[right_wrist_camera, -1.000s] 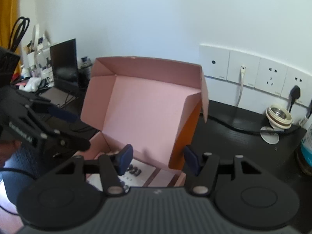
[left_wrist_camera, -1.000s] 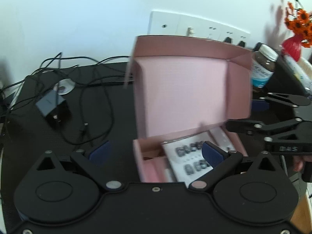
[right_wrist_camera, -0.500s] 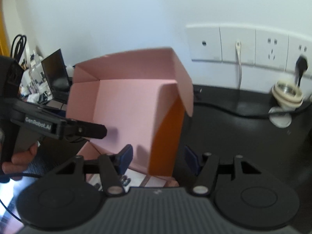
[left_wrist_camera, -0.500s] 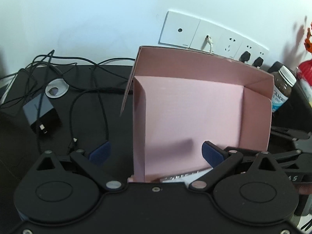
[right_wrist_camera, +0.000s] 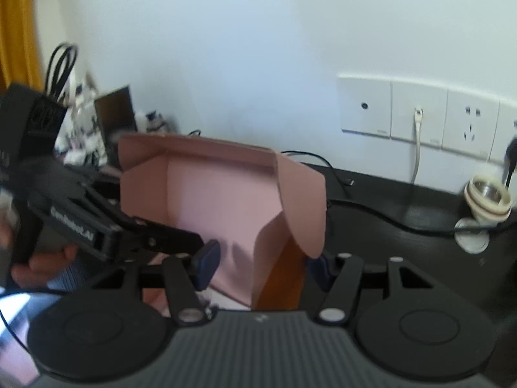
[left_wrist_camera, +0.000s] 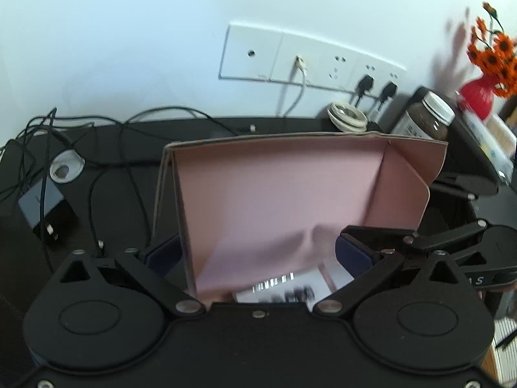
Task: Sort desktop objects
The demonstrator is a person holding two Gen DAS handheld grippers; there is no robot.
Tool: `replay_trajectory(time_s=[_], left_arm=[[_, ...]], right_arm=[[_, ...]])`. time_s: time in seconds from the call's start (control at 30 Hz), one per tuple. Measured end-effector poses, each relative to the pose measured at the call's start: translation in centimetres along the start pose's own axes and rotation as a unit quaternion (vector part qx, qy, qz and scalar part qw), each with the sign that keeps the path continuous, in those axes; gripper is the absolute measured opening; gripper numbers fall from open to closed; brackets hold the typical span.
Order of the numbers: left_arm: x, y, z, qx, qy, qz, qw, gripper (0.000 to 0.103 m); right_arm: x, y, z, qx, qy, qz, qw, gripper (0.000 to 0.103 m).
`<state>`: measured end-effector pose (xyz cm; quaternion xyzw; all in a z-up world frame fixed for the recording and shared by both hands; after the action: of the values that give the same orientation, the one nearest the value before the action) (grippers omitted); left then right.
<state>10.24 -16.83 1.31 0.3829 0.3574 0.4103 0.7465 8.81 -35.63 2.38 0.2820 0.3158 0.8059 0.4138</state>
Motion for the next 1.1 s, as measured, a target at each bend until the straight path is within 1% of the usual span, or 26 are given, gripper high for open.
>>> replay_trajectory(time_s=[0.07,0.17,0.27,0.43,0.5,0.63,0.67,0.7,0.73,0.83,0.93,1.03,1.1], left_arm=[[0.0,0.2,-1.1,0.006,-0.008,-0.002,0.9999,0.102],[0.5,0.8,-2.6,0.015,-0.013,0.003,0.9998,0.102],[1.3,2.2,-3.7,0.016,0.007,-0.002,0.9998,0.102],[2.8,5.9,-5.4,-0.008,0.046,-0.015,0.9988,0.102],[3.3,7.7,-5.3,-0.017,0.058,-0.03,0.9977,0.102],[3.8,10.2,-4.7,-0.037,0.074,-0.075,0.9938,0.102],[3.8,10.7,-4.5,-0.045,0.076,-0.082,0.9927,0.103],[3.7,11.0,-4.3,-0.054,0.08,-0.082,0.9919,0.103],[3.7,11.2,-3.9,-0.061,0.087,-0.077,0.9914,0.103],[3.1,10.7,-2.7,-0.064,0.104,-0.052,0.9912,0.103],[2.6,10.0,-1.7,-0.069,0.121,-0.008,0.9902,0.103],[2.2,8.8,-1.2,-0.05,0.127,0.014,0.9906,0.103],[1.9,8.3,-1.3,-0.046,0.126,0.027,0.9906,0.103]], right_arm=[[0.8,0.3,-0.7,0.0,0.023,-0.011,1.0,0.059],[1.5,0.7,-1.3,0.003,0.043,-0.022,0.999,0.059],[2.2,1.0,-1.6,0.009,0.061,-0.032,0.998,0.059],[3.0,1.3,-2.1,0.014,0.082,-0.04,0.996,0.059],[3.2,1.4,-2.2,0.015,0.088,-0.043,0.995,0.059],[3.6,1.5,-2.4,0.016,0.095,-0.049,0.994,0.059],[3.7,1.4,-2.5,0.016,0.094,-0.05,0.994,0.059],[3.7,1.4,-2.5,0.016,0.093,-0.051,0.994,0.059],[3.8,1.4,-2.5,0.016,0.092,-0.051,0.994,0.059],[4.0,1.4,-2.7,0.017,0.091,-0.053,0.994,0.06],[4.3,1.3,-3.0,0.02,0.096,-0.057,0.994,0.06],[4.6,1.3,-3.1,0.02,0.095,-0.064,0.993,0.06],[4.6,1.3,-3.1,0.02,0.089,-0.068,0.993,0.059]])
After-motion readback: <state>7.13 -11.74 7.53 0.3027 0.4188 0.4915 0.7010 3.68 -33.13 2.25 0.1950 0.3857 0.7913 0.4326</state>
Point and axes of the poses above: each gripper's, at about its wrist camera, not at the fingertips, and y roughly against the way its jaws point, x to its left, z to its top, the point moved 1 cm from there along -y, roughly the way its jaws point, and after that the axes turned 11 degrees about x, right-handed, at the moved point
